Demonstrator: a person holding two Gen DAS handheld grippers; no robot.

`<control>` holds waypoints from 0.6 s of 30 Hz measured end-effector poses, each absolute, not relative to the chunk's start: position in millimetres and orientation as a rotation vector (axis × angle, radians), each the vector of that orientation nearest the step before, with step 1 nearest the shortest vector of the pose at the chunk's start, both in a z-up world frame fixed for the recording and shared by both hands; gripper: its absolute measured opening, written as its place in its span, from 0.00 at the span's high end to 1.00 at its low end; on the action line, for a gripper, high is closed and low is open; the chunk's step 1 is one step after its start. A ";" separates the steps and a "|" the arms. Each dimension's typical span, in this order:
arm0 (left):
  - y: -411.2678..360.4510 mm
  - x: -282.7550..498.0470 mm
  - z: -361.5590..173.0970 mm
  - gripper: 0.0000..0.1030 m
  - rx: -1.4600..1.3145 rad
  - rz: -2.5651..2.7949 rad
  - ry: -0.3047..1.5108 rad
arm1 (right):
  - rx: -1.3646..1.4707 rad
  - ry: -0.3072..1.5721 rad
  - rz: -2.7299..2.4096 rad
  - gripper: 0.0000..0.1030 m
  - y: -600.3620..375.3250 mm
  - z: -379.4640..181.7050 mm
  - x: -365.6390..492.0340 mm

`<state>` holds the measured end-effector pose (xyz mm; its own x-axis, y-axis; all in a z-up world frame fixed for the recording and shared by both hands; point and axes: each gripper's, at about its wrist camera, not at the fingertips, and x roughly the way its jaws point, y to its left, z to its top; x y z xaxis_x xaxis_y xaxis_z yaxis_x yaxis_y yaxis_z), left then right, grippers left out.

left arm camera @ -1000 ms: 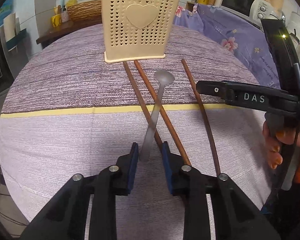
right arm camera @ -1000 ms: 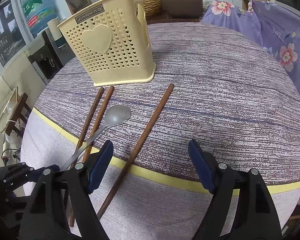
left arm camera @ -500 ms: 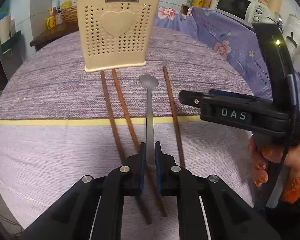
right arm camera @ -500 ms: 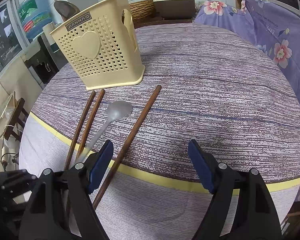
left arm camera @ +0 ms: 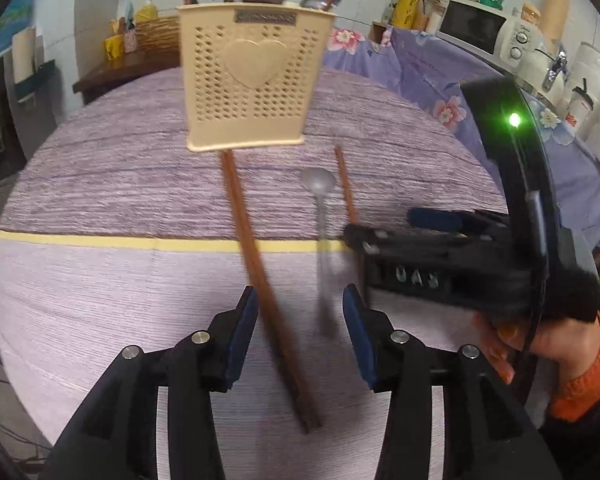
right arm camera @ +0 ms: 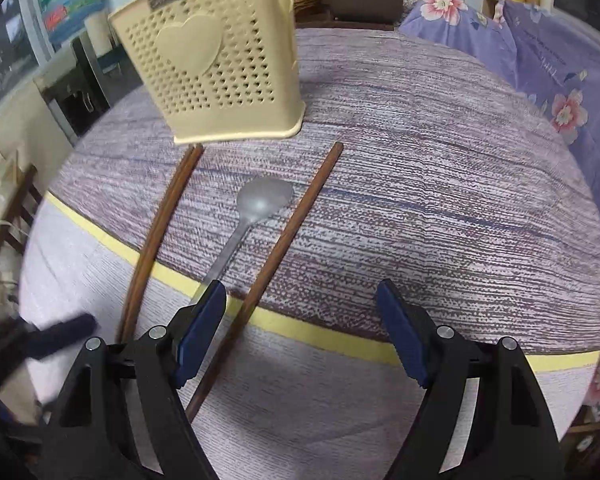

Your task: Organize utensils

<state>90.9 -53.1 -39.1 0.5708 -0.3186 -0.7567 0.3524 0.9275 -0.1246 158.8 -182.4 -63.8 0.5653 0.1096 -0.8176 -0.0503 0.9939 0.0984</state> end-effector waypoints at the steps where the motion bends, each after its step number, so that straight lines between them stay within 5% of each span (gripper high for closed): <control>1: -49.5 92.2 -37.5 0.57 0.046 -0.370 0.871 | 0.041 0.975 0.083 0.25 -177.9 -64.3 157.9; 18: -39.8 110.8 -60.1 0.57 0.046 -0.308 0.922 | -0.161 1.052 0.016 0.23 -197.7 -58.0 144.3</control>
<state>110.8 -39.8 -60.1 0.5636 -0.2420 -0.7898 0.2808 0.9553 -0.0923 144.3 -197.7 -58.0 0.4969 -0.0635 -0.8655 -0.0901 0.9882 -0.1242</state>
